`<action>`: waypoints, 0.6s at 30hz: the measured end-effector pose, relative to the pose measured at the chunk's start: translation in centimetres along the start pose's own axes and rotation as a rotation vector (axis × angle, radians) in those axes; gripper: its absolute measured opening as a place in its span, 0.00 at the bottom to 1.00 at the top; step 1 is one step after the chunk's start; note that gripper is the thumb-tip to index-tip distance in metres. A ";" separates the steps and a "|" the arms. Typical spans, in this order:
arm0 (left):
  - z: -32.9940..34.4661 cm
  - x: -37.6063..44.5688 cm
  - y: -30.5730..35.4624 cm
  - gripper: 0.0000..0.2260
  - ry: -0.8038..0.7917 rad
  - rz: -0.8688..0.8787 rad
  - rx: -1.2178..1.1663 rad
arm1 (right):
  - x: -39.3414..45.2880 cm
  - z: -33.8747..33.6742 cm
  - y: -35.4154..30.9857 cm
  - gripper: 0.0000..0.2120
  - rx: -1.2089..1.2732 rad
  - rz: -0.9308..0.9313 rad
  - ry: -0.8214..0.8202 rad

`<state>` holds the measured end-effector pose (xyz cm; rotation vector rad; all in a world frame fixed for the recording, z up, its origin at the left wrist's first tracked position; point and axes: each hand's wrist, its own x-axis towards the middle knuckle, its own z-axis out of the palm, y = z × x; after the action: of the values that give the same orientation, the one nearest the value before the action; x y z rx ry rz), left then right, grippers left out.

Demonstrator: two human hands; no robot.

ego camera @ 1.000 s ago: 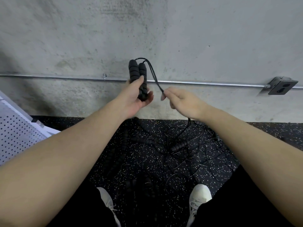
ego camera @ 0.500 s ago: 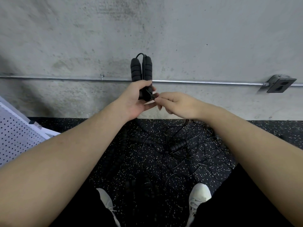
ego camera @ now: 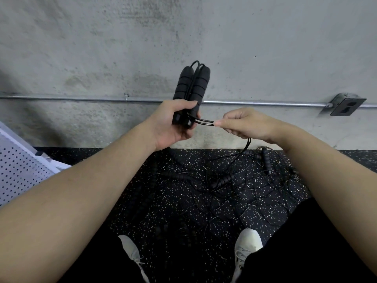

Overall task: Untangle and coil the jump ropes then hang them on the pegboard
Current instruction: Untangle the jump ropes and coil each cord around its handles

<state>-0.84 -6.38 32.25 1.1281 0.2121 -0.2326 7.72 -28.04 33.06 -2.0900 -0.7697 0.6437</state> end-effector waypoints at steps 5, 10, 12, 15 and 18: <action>-0.2 -0.2 -0.2 0.23 -0.137 -0.026 0.066 | 0.0 -0.2 0.6 0.22 -0.066 0.018 -0.006; -0.9 -0.7 0.0 0.21 -0.202 -0.111 0.095 | 0.1 -0.3 1.1 0.24 -0.063 0.020 -0.058; -1.0 -0.9 0.1 0.18 -0.246 -0.148 0.111 | 0.1 -0.5 1.1 0.27 -0.130 0.005 -0.023; -1.1 -1.0 -0.1 0.27 -0.329 -0.210 0.203 | 0.4 -0.7 1.4 0.29 -0.145 -0.021 0.031; -1.1 -1.1 -0.2 0.28 -0.390 -0.263 0.357 | 1.1 -0.6 2.0 0.26 -0.178 -0.088 -0.019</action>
<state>-2.02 -5.41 31.98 1.3810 -0.0322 -0.7393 9.47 -28.57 31.62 -2.1981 -0.9545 0.5653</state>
